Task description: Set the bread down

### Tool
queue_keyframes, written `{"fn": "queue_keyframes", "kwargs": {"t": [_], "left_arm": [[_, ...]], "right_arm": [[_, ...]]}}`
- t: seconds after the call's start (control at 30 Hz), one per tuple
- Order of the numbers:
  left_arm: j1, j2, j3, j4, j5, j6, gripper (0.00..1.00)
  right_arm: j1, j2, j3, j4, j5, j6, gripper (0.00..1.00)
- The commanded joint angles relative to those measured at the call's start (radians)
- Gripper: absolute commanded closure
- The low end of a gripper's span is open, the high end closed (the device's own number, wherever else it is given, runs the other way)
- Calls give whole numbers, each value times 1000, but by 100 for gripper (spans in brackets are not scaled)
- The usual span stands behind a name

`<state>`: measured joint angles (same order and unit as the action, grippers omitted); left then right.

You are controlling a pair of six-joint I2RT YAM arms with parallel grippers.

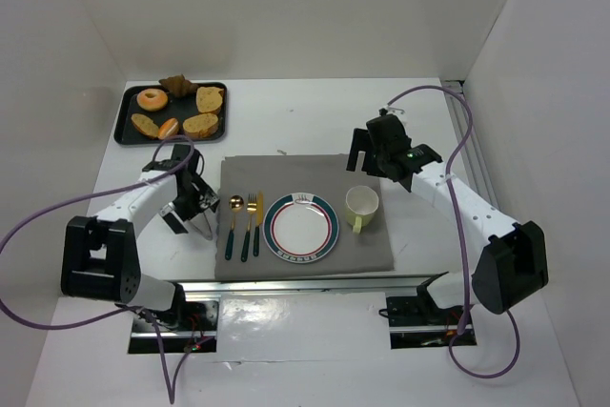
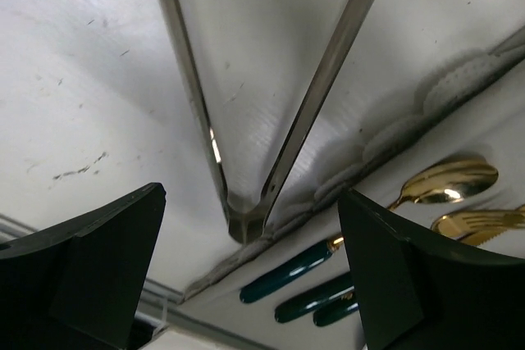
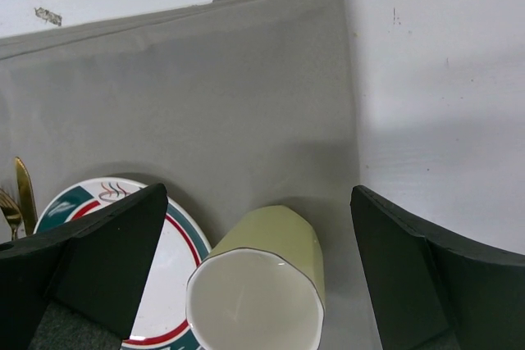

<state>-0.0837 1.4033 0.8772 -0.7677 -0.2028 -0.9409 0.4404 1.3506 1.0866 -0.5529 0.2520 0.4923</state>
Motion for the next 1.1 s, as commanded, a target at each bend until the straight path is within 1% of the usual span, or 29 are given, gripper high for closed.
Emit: {"fn": "queue_keyframes", "kwargs": {"t": [0.0, 0.2, 0.33, 0.5, 0.57, 0.6, 0.63, 0.7, 0.73, 0.8, 0.83, 0.87, 0.93, 0.97, 1.07], "left_arm": [[2, 32, -27, 76, 11, 5, 0], [47, 91, -27, 143, -23, -7, 0], [68, 137, -14, 192, -79, 14, 0], [120, 201, 35, 217, -79, 14, 0], [121, 214, 36, 249, -67, 14, 4], [121, 224, 36, 249, -67, 5, 6], [130, 224, 36, 249, -67, 5, 14], [130, 203, 46, 236, -76, 5, 25], [130, 188, 57, 225, -90, 5, 38], [130, 146, 75, 174, -107, 5, 50], [130, 96, 98, 157, -122, 5, 55], [130, 68, 112, 140, -136, 19, 63], [119, 14, 159, 90, -151, 47, 67], [110, -36, 176, 73, -162, 57, 67], [101, -88, 255, 38, -188, 146, 67]], "right_arm": [[-5, -39, -2, 16, 24, -12, 0], [-5, -30, -2, 16, 24, -12, 0], [-5, -30, 7, 16, 15, -12, 0], [-5, -30, -2, 25, 6, -12, 0], [-5, -19, -2, 25, -3, -12, 0], [-5, -19, -2, 25, -13, -12, 0], [-5, -19, -2, 25, -13, -12, 0], [-5, -8, 7, 25, -13, -12, 0], [-5, -8, 19, 25, -13, -12, 0], [-5, -8, 19, 25, -13, -21, 0], [-5, -8, 19, 25, -13, -21, 0], [-5, -8, 19, 25, -13, -21, 0], [-5, 1, 19, 45, -13, -21, 0], [-5, 10, 19, 45, -25, -21, 0], [-5, 19, 30, 45, -34, -21, 0]]}}
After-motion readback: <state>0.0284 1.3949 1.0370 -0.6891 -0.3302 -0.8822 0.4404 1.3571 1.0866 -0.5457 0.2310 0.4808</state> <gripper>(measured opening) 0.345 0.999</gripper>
